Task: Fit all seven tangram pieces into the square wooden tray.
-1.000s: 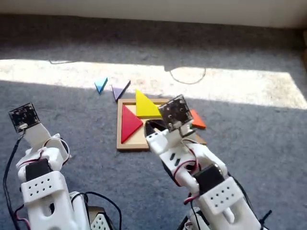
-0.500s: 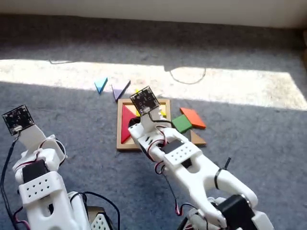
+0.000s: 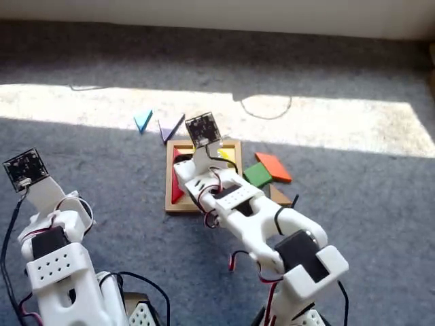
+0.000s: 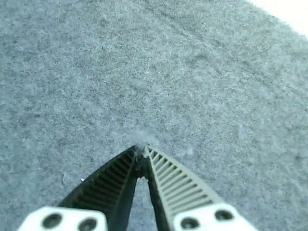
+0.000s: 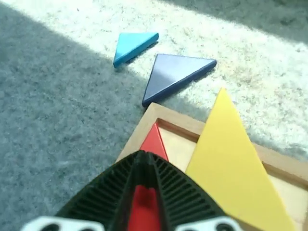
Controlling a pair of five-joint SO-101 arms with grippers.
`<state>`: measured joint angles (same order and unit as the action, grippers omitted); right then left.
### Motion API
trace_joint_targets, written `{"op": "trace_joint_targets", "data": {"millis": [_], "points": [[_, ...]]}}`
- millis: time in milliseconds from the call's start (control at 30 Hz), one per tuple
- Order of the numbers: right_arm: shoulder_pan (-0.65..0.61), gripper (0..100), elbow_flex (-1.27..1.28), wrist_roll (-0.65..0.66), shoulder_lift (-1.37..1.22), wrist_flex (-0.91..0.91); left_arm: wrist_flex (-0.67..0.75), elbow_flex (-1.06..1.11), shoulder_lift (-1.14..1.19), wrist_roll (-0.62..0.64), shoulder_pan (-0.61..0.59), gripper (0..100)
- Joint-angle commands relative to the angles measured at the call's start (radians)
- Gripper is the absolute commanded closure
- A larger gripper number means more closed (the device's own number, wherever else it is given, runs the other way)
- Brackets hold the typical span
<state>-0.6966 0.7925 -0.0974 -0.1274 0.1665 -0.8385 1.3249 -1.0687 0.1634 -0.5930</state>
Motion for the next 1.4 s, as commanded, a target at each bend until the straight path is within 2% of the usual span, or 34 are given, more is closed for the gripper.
{"op": "trace_joint_targets", "data": {"millis": [0,200,467,633,933,1200,1367], "points": [[0.064,98.8,-0.079,-0.037,-0.024,0.027,0.012,-0.005,-0.013,-0.006,-0.007,100],[0.102,98.8,-0.064,-0.037,-0.024,0.007,0.012,-0.004,-0.013,-0.006,-0.007,100],[0.105,98.8,-0.061,-0.029,-0.021,-0.308,0.012,-0.004,-0.013,-0.006,-0.007,100],[0.11,98.8,-0.097,0.106,-0.022,-0.403,0.012,-0.002,-0.013,-0.006,-0.007,100],[0.176,99.2,-0.101,0.212,0.058,-0.541,0.012,-0.002,-0.013,-0.006,-0.008,100],[0.166,99.3,-0.042,0.204,0.36,-0.535,0.012,-0.002,-0.013,-0.006,-0.007,100],[0.105,98.9,-0.039,-0.009,0.321,-0.469,0.012,-0.002,-0.013,-0.006,-0.007,100]]}}
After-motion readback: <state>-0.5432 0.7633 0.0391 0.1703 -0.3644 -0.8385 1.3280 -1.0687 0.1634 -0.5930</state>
